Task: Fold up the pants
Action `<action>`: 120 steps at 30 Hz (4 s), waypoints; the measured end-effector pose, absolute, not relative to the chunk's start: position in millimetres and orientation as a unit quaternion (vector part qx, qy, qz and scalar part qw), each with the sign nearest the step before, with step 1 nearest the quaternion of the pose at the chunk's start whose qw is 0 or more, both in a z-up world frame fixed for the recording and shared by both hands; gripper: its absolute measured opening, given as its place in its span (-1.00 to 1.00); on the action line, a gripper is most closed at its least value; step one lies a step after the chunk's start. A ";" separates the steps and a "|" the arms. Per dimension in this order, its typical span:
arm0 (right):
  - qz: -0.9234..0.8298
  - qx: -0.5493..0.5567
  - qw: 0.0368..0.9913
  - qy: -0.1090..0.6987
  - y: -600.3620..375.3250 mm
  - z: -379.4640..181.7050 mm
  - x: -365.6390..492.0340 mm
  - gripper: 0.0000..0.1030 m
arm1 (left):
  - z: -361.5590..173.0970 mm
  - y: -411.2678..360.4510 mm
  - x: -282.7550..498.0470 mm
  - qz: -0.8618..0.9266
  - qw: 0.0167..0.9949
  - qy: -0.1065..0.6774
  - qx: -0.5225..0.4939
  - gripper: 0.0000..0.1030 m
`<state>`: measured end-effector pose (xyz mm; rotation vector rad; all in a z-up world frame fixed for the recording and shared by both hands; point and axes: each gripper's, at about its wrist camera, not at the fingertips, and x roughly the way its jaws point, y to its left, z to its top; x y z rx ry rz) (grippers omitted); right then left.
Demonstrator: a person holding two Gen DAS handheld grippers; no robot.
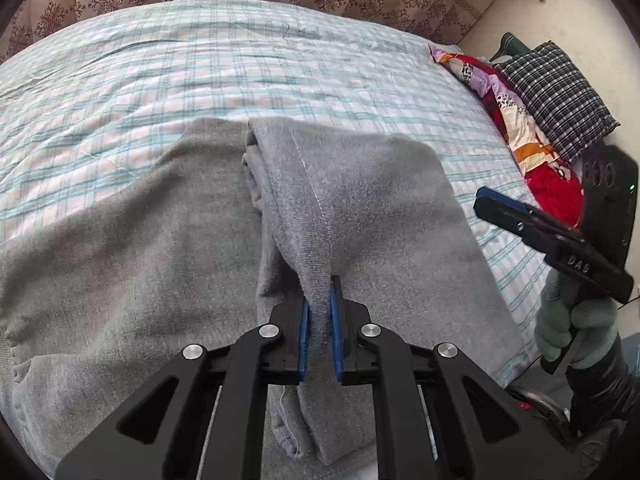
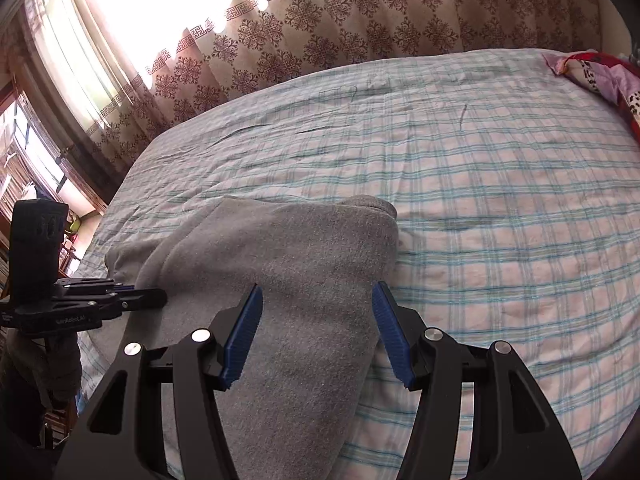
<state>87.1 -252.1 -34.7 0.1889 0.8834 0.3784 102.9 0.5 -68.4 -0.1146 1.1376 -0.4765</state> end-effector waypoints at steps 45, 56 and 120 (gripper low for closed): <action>0.159 0.014 0.854 0.494 -265.9 -70.0 16.0 0.12 | -86.3 -64.1 183.7 -0.169 0.851 0.496 0.027 -0.22; 0.170 0.025 0.866 0.469 -259.1 -44.9 -0.7 0.12 | -59.6 -35.2 133.7 -0.170 0.859 0.484 0.005 0.31; 0.170 0.171 0.839 0.488 -259.3 -85.6 -3.6 -0.48 | -107.4 -231.3 159.9 -0.182 0.767 0.597 0.149 0.89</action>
